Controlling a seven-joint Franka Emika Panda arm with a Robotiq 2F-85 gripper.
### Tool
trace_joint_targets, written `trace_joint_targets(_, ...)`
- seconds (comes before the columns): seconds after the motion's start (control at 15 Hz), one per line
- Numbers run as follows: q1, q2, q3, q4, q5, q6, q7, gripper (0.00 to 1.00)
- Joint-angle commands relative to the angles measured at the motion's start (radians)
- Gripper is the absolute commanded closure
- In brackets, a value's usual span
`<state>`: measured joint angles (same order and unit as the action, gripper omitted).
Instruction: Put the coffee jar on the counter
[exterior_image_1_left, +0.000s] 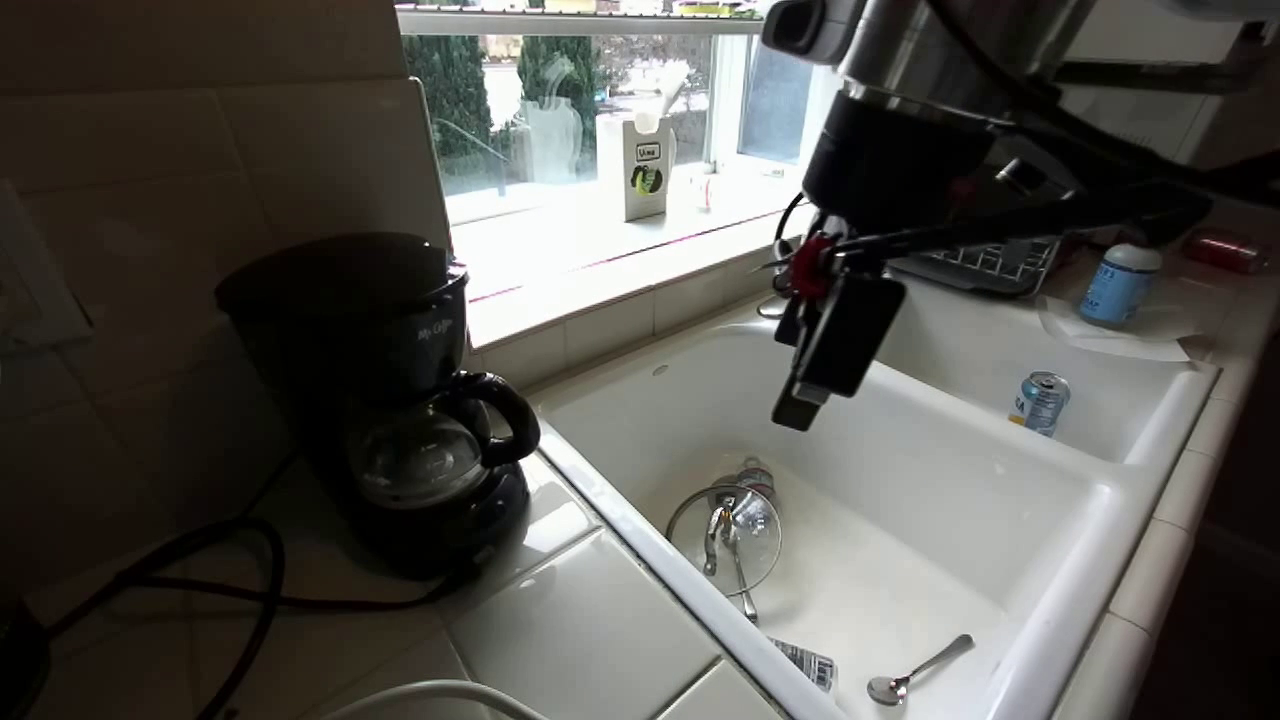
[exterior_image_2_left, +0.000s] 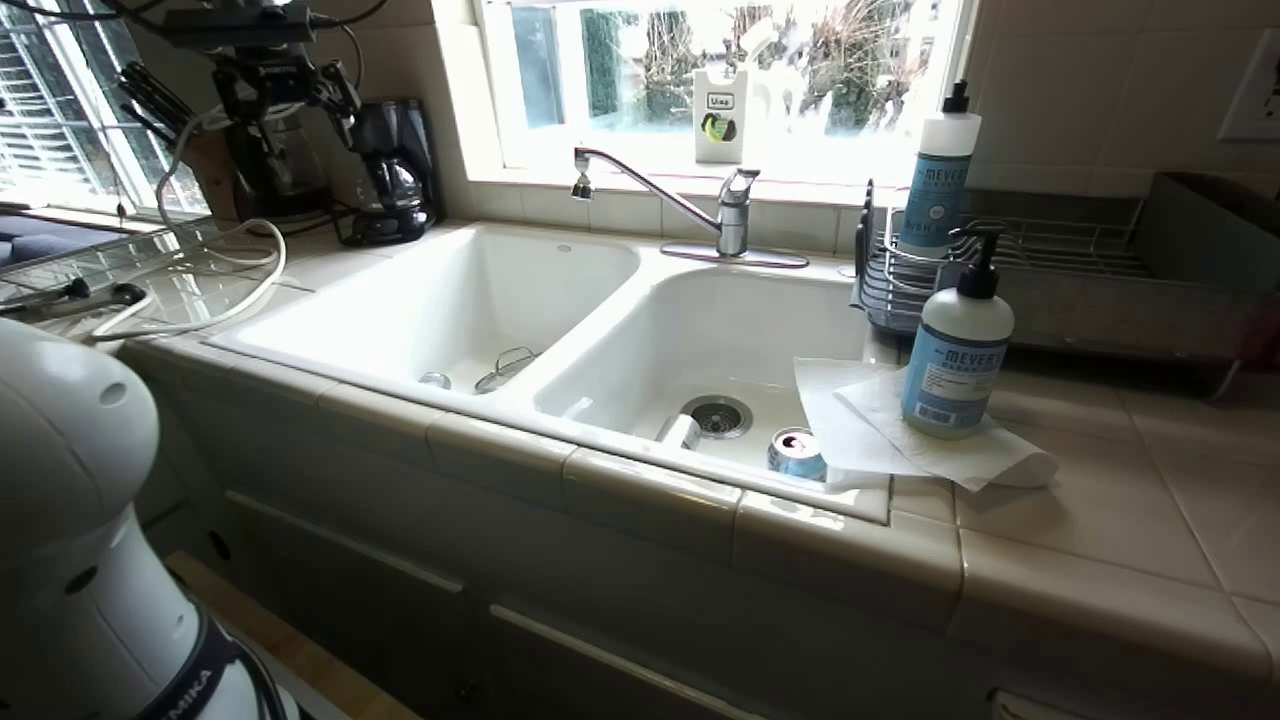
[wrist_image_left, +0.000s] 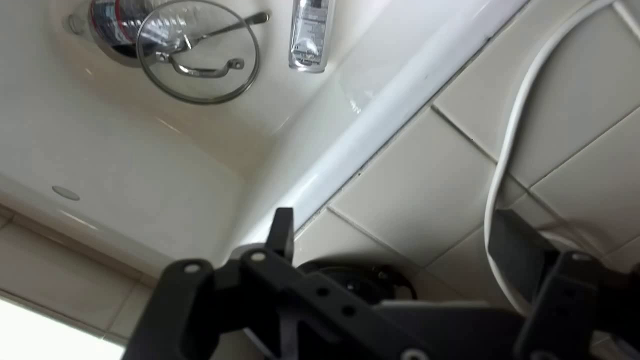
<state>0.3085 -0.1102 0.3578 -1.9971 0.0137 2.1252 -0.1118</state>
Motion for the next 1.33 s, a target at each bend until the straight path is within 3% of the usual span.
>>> trace_joint_targets(0.0,0.006,0.127,0.008,0.087,-0.077,0.175,0.115,0.0)
trace_joint_targets(0.2,0.008,0.186,-0.01,0.117,-0.005,0.315,0.066,0.0)
trace_joint_targets(0.27,0.011,0.14,-0.011,0.081,-0.034,0.273,0.085,0.0)
trace_joint_targets(1.07,0.012,0.152,-0.015,0.091,-0.034,0.282,0.084,0.0)
trace_joint_targets(1.27,0.007,0.225,-0.019,0.16,-0.03,0.288,0.034,0.0)
